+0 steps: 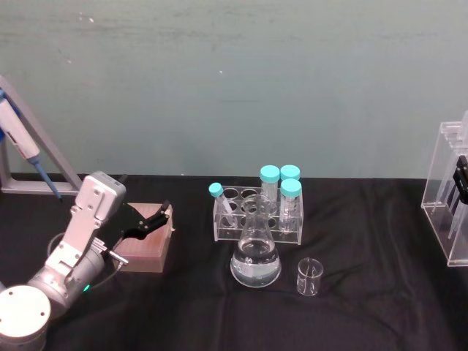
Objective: Place the experimental apparatus aside using one hand.
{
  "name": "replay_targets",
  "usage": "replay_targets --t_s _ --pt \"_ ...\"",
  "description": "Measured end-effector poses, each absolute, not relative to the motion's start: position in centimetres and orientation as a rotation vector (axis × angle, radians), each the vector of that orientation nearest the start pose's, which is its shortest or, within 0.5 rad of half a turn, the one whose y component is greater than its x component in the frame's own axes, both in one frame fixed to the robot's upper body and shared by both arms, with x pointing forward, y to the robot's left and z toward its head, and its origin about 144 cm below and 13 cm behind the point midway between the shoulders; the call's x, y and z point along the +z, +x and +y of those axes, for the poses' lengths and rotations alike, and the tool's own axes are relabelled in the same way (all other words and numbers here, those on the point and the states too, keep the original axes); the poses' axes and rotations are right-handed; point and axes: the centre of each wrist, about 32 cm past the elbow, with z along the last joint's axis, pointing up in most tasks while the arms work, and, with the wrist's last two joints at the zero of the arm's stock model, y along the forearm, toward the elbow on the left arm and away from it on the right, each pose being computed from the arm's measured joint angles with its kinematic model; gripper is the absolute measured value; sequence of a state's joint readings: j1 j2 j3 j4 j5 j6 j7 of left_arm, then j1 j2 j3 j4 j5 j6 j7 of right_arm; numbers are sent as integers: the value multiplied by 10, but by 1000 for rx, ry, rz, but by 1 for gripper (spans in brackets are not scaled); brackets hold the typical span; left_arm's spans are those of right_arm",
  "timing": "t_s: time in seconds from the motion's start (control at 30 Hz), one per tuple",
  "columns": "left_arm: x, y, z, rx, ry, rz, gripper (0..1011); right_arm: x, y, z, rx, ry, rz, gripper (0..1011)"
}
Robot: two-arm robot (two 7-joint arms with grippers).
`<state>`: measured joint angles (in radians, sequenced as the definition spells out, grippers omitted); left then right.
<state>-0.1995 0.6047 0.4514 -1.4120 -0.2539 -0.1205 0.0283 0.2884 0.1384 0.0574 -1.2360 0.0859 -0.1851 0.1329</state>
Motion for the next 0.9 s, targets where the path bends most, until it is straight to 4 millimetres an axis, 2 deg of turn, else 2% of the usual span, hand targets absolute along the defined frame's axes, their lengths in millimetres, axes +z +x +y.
replay_targets --t_s 0.9 --pt "1140 489 310 1248 305 -285 1000 1150 537 -305 -1542 73 -134 600"
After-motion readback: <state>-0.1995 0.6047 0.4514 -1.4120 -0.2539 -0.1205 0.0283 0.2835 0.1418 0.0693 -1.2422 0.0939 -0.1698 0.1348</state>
